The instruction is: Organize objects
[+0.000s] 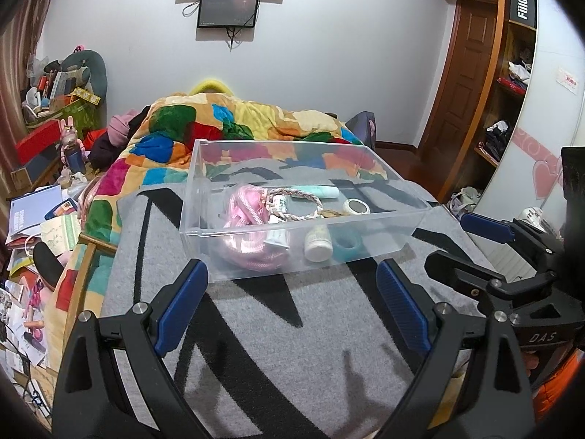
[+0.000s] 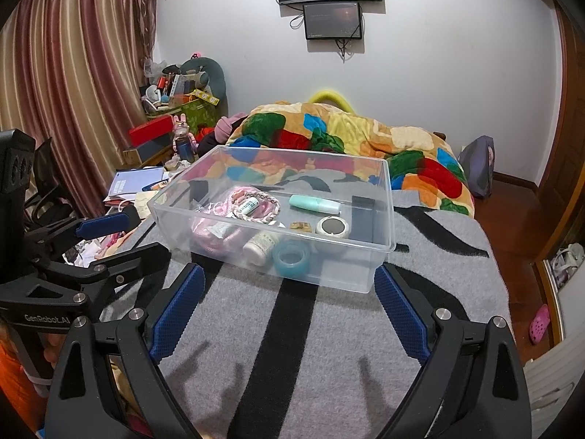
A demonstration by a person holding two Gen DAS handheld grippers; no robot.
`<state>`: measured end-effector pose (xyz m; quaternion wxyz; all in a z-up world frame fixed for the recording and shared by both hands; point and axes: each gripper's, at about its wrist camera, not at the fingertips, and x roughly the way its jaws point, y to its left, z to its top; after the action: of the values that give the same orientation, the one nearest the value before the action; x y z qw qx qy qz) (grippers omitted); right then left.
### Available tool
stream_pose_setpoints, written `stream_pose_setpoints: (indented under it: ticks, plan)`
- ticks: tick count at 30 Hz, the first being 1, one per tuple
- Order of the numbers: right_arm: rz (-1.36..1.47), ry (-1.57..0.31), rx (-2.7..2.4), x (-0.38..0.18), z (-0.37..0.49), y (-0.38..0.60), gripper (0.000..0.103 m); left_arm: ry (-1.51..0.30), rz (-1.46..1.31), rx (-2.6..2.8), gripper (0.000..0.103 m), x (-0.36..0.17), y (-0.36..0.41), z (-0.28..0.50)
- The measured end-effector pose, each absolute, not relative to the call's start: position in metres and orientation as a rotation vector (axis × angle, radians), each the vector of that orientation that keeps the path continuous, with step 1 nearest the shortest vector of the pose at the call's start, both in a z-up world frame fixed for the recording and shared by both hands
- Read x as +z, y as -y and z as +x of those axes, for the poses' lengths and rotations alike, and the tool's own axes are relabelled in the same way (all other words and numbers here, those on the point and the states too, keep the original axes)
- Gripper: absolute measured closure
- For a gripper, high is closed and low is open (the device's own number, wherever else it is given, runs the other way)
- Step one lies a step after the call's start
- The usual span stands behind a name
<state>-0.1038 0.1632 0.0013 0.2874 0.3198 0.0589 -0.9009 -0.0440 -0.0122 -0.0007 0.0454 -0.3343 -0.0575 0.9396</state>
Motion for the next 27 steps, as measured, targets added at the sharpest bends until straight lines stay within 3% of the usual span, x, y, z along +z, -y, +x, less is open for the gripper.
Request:
stream_pose_setpoints:
  ticks: [27]
  plan:
    - [0.855,-0.15,-2.403,0.0003,-0.0997,-0.16,0.01,0.173,-1.022,2.867,0.009,0.0004,0.0095,-0.0428]
